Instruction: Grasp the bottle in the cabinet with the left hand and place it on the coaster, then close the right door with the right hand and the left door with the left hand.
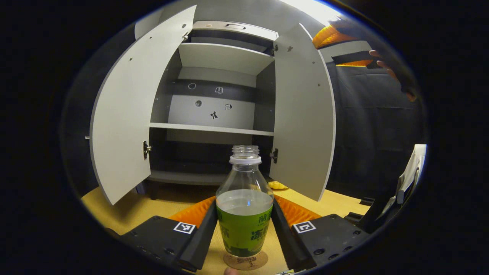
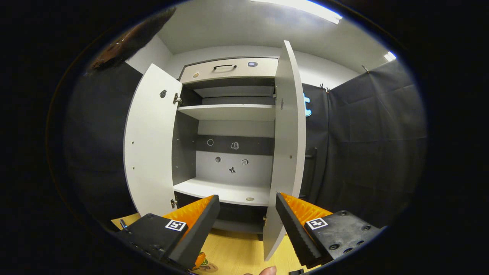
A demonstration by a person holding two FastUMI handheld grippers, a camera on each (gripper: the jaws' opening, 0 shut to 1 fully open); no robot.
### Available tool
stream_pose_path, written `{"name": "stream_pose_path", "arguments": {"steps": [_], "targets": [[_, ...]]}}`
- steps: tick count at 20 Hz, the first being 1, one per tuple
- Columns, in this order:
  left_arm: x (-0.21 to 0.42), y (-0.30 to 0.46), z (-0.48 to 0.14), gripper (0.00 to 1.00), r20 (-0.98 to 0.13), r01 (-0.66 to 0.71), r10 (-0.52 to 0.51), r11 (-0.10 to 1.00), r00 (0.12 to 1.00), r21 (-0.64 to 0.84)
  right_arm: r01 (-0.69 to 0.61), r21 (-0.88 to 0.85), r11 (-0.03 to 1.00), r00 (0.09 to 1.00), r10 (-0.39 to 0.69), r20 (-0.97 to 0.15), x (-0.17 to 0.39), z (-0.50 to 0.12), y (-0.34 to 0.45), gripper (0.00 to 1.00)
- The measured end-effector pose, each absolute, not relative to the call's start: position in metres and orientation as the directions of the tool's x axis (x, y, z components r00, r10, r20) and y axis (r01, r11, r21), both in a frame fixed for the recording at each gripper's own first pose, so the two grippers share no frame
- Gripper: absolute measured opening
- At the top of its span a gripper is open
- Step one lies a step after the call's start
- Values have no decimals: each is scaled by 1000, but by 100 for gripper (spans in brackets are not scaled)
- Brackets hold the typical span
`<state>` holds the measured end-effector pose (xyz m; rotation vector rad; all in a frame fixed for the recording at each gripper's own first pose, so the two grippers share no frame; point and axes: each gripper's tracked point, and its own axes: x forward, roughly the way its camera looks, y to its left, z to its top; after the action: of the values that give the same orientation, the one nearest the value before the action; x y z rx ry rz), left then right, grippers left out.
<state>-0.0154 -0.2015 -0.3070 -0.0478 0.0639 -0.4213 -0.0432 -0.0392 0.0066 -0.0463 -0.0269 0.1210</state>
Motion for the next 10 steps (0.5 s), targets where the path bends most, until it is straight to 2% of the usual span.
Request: {"name": "stream_pose_path", "arguments": {"steps": [3,10], "targets": [[-14,-204,-329,77,-63,412,-416,909,907,-67,-125,-89,988,992,124,-15,-40,-4,-41,98],[-16,-217,-348,78,-88,430,-433,901,897,-57,-100,-63,993,995,98,-34,-33,-6,-52,98]]}}
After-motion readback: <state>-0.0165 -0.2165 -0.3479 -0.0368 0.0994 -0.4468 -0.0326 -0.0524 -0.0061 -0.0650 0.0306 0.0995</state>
